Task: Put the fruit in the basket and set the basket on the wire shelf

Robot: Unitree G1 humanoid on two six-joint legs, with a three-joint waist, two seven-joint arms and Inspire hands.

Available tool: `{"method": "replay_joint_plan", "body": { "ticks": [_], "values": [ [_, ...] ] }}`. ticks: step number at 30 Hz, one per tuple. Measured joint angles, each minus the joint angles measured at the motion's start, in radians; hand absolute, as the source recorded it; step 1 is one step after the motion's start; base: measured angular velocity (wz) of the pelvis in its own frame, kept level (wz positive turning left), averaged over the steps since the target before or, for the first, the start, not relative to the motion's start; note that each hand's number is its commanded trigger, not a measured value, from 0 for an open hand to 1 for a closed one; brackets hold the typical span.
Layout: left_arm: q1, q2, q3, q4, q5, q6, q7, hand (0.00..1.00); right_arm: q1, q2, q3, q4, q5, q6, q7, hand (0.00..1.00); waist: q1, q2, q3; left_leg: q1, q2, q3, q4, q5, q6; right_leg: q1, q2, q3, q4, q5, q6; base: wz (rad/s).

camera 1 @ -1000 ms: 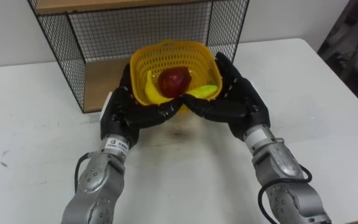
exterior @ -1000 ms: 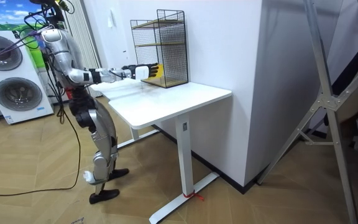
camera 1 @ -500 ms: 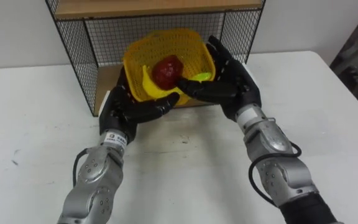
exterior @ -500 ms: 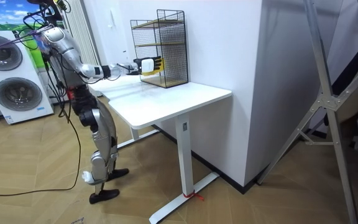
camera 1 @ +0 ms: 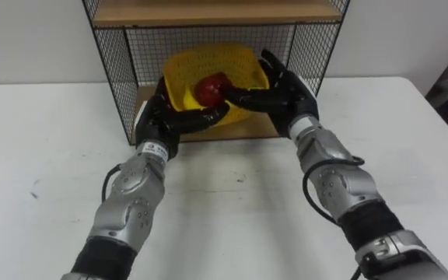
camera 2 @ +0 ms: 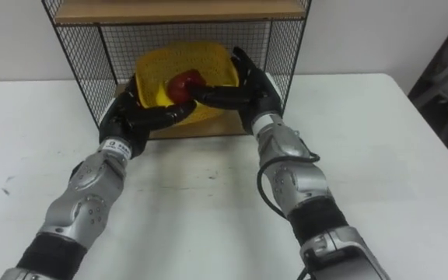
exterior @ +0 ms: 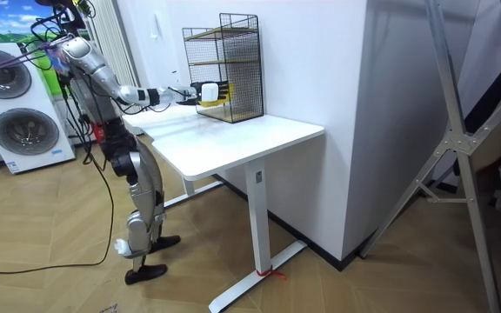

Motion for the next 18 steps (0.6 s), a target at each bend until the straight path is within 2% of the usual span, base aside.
{"method": "replay_joint_plan", "body": {
  "ticks": [2, 4, 5, 6, 7, 9, 10, 11, 12, 15, 18],
  "values": [
    [-0.033, 0.009, 0.0, 0.039, 0.0, 0.012, 0.004, 0.0, -0.026, -0.001, 0.0, 0.034, 0.033, 0.006, 0.0, 0.0, -0.002, 0.0, 0.0, -0.004, -0.001, -0.001, 0.011, 0.0, 0.001, -0.006, -0.004, -0.019, 0.028, -0.003, 0.005, 0.11],
    [-0.049, 0.004, -0.01, 0.083, -0.001, 0.018, 0.004, 0.0, -0.03, -0.003, 0.001, 0.074, 0.037, 0.014, -0.001, 0.0, -0.002, 0.0, 0.001, 0.029, -0.003, -0.001, -0.001, -0.003, 0.006, -0.019, -0.021, -0.049, 0.129, -0.012, 0.02, 0.19],
    [-0.05, 0.002, -0.014, 0.106, -0.001, 0.018, 0.004, 0.0, -0.03, -0.006, 0.001, 0.088, 0.035, 0.025, -0.002, 0.0, -0.011, 0.002, 0.0017, 0.047, -0.005, -0.02, -0.004, -0.01, 0.012, -0.043, -0.034, -0.053, 0.23, -0.013, 0.024, 0.37],
    [-0.056, 0.003, -0.019, 0.124, -0.001, 0.018, 0.004, 0.0, -0.03, -0.012, -0.001, 0.09, 0.035, 0.028, -0.002, 0.0, -0.033, 0.005, 0.004, 0.062, -0.011, -0.049, 0.001, -0.014, 0.016, -0.085, -0.044, -0.041, 0.317, -0.014, 0.053, 0.42],
    [-0.067, 0.006, -0.024, 0.142, -0.021, 0.018, 0.004, 0.0, -0.034, -0.014, -0.01, 0.09, 0.034, 0.029, -0.002, 0.0, -0.036, 0.01, 0.0053, 0.062, -0.014, -0.063, 0.006, -0.015, 0.017, -0.126, -0.035, 0.012, 0.338, -0.037, 0.071, 0.29],
    [-0.091, 0.014, -0.025, 0.179, -0.039, 0.018, 0.004, 0.0, -0.043, -0.012, -0.011, 0.09, 0.031, 0.029, -0.002, 0.0, -0.038, 0.024, 0.0141, 0.057, -0.015, -0.064, 0.005, -0.014, 0.016, -0.183, -0.042, 0.061, 0.264, -0.047, 0.059, 0.11],
    [-0.096, 0.015, -0.025, 0.19, -0.042, 0.018, 0.004, 0.0, -0.043, -0.01, -0.011, 0.091, 0.031, 0.031, -0.002, 0.0, -0.039, 0.026, 0.0152, 0.057, -0.017, -0.065, 0.007, -0.014, 0.016, -0.197, -0.045, 0.069, 0.227, -0.039, 0.059, 0.22],
    [-0.097, 0.018, -0.024, 0.2, -0.053, 0.021, 0.004, 0.0, -0.042, -0.002, -0.011, 0.096, 0.031, 0.032, -0.005, 0.0, -0.045, 0.026, 0.0145, 0.054, -0.023, -0.069, 0.013, -0.016, 0.014, -0.218, -0.057, 0.082, 0.167, 0.056, 0.065, 0.37],
    [-0.097, 0.023, -0.021, 0.204, -0.058, 0.028, 0.004, 0.0, -0.043, 0.002, -0.012, 0.108, 0.032, 0.032, -0.008, 0.0, -0.052, 0.034, 0.0096, 0.049, -0.024, -0.084, 0.016, -0.02, 0.007, -0.209, -0.059, 0.069, 0.154, 0.085, 0.046, 0.38],
    [-0.13, 0.022, -0.019, 0.223, -0.07, 0.03, 0.004, 0.0, -0.053, 0.0, -0.02, 0.138, 0.043, 0.032, -0.009, 0.0, -0.054, 0.043, 0.0056, 0.034, -0.007, -0.082, 0.007, -0.016, -0.004, -0.205, -0.052, 0.035, 0.128, 0.093, 0.033, 0.25],
    [-0.174, 0.027, -0.019, 0.285, -0.104, 0.031, 0.003, 0.0, -0.072, 0.002, -0.026, 0.181, 0.082, 0.035, -0.008, 0.0, -0.052, 0.043, 0.0057, 0.038, 0.001, -0.073, -0.011, -0.014, -0.009, -0.201, -0.046, 0.033, 0.123, 0.092, 0.029, 0.02]
  ]
}}
